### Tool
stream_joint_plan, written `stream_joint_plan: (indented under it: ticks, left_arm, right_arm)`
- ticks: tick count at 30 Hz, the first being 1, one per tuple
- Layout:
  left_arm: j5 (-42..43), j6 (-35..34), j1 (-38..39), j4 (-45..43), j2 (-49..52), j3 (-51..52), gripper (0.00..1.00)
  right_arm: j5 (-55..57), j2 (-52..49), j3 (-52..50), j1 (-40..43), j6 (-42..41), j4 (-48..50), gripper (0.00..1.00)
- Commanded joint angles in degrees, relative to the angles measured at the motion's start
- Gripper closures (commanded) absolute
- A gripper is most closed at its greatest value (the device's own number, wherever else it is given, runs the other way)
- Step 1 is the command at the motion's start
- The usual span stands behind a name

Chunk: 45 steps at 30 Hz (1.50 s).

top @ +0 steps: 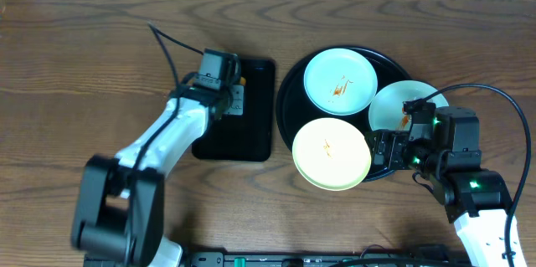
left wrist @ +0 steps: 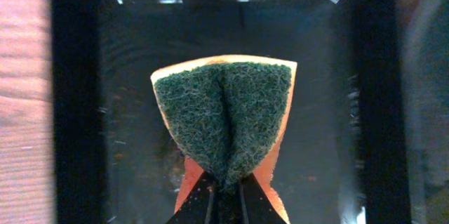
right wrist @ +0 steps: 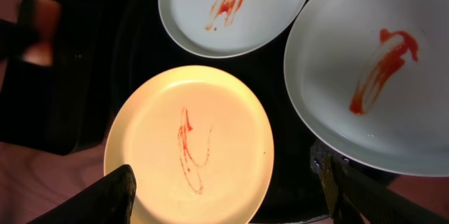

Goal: Clean dirty plates on tray and stack at the side
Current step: 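Lower the left gripper onto the sponge in the black tray and grasp it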

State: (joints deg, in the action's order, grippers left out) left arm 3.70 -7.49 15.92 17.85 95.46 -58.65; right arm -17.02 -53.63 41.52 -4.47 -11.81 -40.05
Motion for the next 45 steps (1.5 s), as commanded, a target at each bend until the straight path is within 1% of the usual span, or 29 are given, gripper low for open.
stream_joint_plan:
  ticks: [1,11,14,16,17,19,21,22,24,27,31,34,36,37,40,41,43,45]
  left_arm:
    - [-0.33,-0.28,-0.26,1.57,-1.42,-1.46,0.92]
    - [-0.33,-0.28,-0.26,7.28,6.80,-0.59,0.92]
    - [-0.31,-0.46,-0.26,7.28,8.72,-0.59,0.92]
    - [-0.17,-2.23,-0.24,6.47,9.29,-0.59,0.92]
    - [0.87,-3.21,-0.20,5.70,9.35,-0.59,0.92]
    - [6.78,-3.19,-0.13,3.61,9.31,-0.61,0.92]
    - [15.15,-0.76,-0.13,1.05,9.22,-0.63,0.92]
    - [16.85,-0.15,-0.13,0.39,9.09,-0.72,0.93]
    - [15.28,-0.04,-0.15,-0.04,8.63,-0.96,0.93]
    - [7.50,-0.09,-0.37,0.59,7.82,-1.01,0.92]
    - [0.00,-0.35,-0.37,5.14,7.72,-1.01,0.92]
    - [-2.86,-3.13,-0.37,8.98,7.72,-1.01,0.93]
    - [-2.49,-3.91,-0.35,9.05,7.72,-1.01,0.92]
    - [-0.50,-3.78,-0.31,8.46,7.63,-1.01,0.93]
    - [11.93,2.23,-0.31,5.66,7.06,-1.05,0.93]
    - [13.92,2.95,-0.31,4.79,6.71,-1.11,0.93]
    - [13.09,2.75,-0.31,4.07,5.70,-1.40,0.93]
    - [10.29,2.25,-0.33,4.17,4.42,-1.73,0.92]
  right_arm:
    - [-0.61,0.04,1.38,-0.50,-0.35,-0.07,0.17]
    - [-0.63,0.04,1.38,-0.50,-0.37,-0.31,0.17]
    - [-0.63,0.04,1.38,-0.50,-0.37,-0.52,0.17]
    - [-0.63,0.04,1.38,-0.50,-0.37,-0.50,0.17]
    - [-0.63,0.04,1.38,-0.50,-0.37,-0.50,0.18]
    - [-0.63,0.04,1.38,-0.50,-0.37,-0.50,0.18]
    - [-0.63,0.04,1.38,-0.50,-0.37,-0.50,0.18]
    - [-0.63,0.04,1.38,-0.50,-0.37,-0.50,0.18]
    - [-0.63,0.04,1.38,-0.50,-0.37,-0.50,0.18]
    - [-0.63,0.04,1.38,-0.50,-0.37,-0.50,0.18]
    - [-0.63,0.04,1.38,-0.50,-0.37,-0.50,0.18]
    - [-0.61,0.04,1.38,-0.50,-0.37,-0.61,0.18]
    - [-0.59,0.04,1.38,-0.50,-0.37,-0.81,0.18]
    - [-0.57,0.04,1.38,-0.50,-0.37,-1.01,0.19]
    - [-0.59,-0.02,1.38,-0.50,-0.39,-2.27,0.19]
    - [-0.61,-0.02,1.38,-0.50,-0.39,-2.93,0.20]
    - [-0.63,-0.35,1.33,-0.50,-0.46,-4.57,0.22]
    - [-0.61,-1.09,1.33,-0.50,-1.42,-6.12,0.24]
